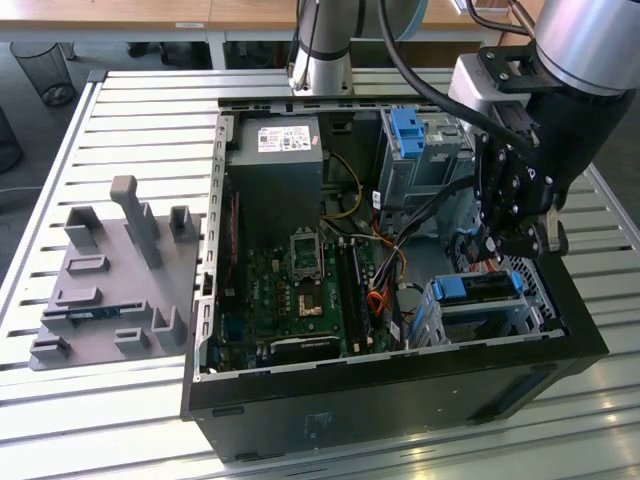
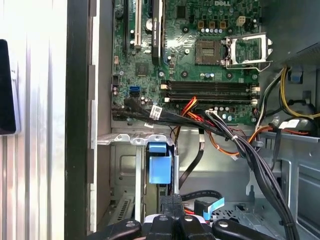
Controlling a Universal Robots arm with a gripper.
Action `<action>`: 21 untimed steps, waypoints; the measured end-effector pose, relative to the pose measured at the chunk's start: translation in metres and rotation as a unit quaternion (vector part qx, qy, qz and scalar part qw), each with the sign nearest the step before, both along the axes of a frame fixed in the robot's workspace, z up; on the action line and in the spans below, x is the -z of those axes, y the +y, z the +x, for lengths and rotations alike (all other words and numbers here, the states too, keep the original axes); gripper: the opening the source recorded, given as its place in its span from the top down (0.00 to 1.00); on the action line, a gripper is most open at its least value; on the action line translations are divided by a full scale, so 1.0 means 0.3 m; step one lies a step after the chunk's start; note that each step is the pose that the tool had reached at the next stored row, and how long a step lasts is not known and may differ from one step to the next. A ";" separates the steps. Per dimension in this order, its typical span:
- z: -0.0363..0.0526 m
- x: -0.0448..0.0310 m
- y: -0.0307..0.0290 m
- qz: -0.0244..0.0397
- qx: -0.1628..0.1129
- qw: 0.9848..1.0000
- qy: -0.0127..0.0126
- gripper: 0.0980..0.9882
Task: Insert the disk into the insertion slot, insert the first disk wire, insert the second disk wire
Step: 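Insert the second disk wire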
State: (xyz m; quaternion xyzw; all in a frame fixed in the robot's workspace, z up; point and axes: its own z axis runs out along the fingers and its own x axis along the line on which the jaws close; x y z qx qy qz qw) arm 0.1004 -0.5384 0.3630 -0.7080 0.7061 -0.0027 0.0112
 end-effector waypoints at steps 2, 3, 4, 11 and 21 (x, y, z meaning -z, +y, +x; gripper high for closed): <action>0.000 -0.007 0.004 0.000 0.000 1.000 0.000 0.99; 0.000 -0.009 0.006 0.000 0.000 1.000 0.000 0.99; 0.000 -0.010 0.010 0.000 -0.001 1.000 0.000 0.99; -0.001 -0.010 0.061 0.000 -0.002 1.000 0.000 0.99; -0.002 0.002 0.088 -0.004 -0.003 1.000 0.000 0.98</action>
